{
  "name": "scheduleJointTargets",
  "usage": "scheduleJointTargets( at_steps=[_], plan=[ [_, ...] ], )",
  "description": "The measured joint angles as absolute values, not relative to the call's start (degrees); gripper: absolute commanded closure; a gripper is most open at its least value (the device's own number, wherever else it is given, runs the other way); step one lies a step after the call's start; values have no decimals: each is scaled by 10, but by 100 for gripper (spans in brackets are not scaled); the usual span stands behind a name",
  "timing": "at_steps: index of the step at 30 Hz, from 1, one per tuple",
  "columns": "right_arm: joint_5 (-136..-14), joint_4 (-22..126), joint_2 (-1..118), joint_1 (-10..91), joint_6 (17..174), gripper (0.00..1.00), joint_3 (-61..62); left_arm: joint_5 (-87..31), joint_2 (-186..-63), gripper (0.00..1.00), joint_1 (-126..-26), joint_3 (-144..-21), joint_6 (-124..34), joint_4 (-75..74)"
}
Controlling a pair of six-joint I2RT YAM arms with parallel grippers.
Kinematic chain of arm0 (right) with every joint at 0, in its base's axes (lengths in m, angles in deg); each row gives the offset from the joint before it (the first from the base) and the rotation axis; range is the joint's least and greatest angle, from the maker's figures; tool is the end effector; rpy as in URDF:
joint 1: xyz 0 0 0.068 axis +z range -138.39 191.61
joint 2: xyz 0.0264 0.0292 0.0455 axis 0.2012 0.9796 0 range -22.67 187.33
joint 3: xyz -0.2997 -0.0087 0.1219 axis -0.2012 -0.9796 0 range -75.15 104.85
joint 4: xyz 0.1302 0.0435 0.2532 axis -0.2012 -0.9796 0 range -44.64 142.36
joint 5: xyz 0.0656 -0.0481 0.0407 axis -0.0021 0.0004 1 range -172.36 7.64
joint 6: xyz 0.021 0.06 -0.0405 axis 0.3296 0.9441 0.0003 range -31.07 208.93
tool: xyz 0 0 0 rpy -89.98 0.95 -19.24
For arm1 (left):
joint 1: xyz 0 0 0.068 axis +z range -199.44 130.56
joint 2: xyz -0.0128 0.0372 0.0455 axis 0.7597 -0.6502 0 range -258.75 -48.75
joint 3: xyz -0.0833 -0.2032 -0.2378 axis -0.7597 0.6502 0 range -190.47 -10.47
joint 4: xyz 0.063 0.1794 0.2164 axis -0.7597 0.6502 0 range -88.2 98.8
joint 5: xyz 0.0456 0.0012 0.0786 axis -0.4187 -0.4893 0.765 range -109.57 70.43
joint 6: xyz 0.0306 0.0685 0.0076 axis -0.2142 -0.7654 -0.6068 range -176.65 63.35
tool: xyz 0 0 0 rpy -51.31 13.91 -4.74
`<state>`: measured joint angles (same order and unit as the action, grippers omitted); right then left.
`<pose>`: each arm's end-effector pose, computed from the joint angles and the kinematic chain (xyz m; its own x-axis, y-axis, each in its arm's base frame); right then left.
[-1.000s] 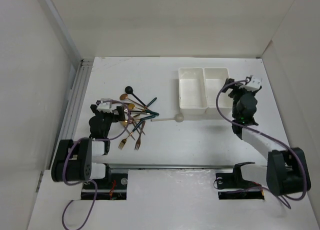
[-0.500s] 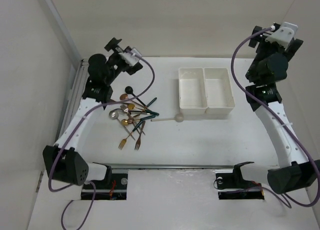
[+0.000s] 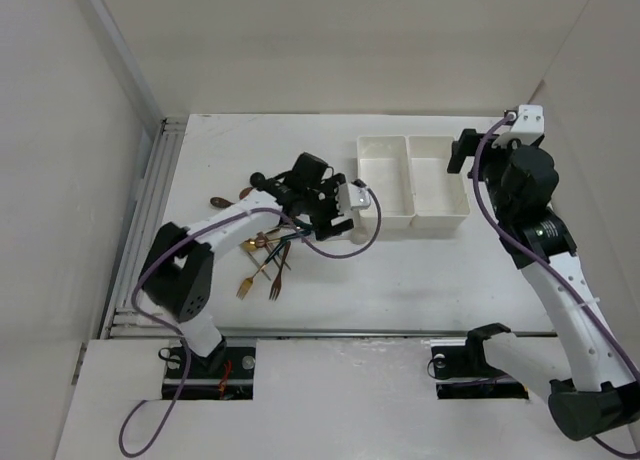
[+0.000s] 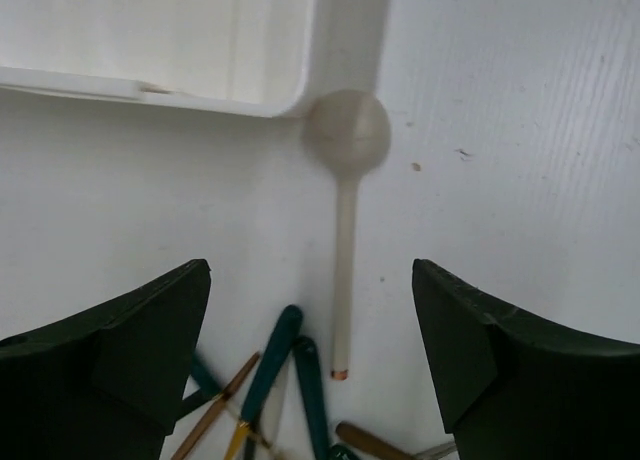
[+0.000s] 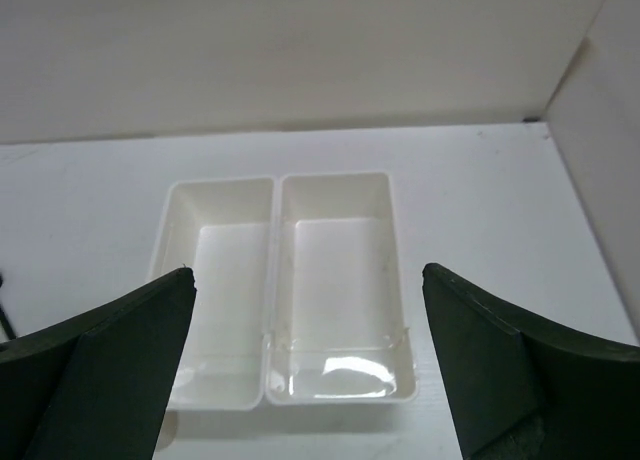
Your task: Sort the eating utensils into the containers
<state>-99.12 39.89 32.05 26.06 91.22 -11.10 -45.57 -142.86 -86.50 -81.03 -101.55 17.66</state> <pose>0.2291 0.0401 0.4678 -0.0513 0.0263 -0.9983 0.0419 0.9988 0.0242 0.3171 -0.2744 0.2916 0.2143 0.6332 -0.7437 0.9327 0.0935 0.3484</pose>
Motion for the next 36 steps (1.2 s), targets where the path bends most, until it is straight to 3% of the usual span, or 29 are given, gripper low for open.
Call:
scheduleJointTargets(
  at_steps=[8, 22, 33, 36],
  plan=[
    [-952, 300, 305, 267, 967, 0, -117, -496, -1541, 7, -876, -804, -1016, 162],
    [-1003, 283, 258, 267, 953, 0, -112, -531, -1585, 13, -886, -780, -903, 10],
    [-1031, 283, 269, 267, 917, 0, -106, -508, -1615, 34, -900, -776, -816, -59],
    [-1038, 283, 270, 267, 907, 0, -106, -506, -1617, 44, -900, -776, -815, -63]
  ],
)
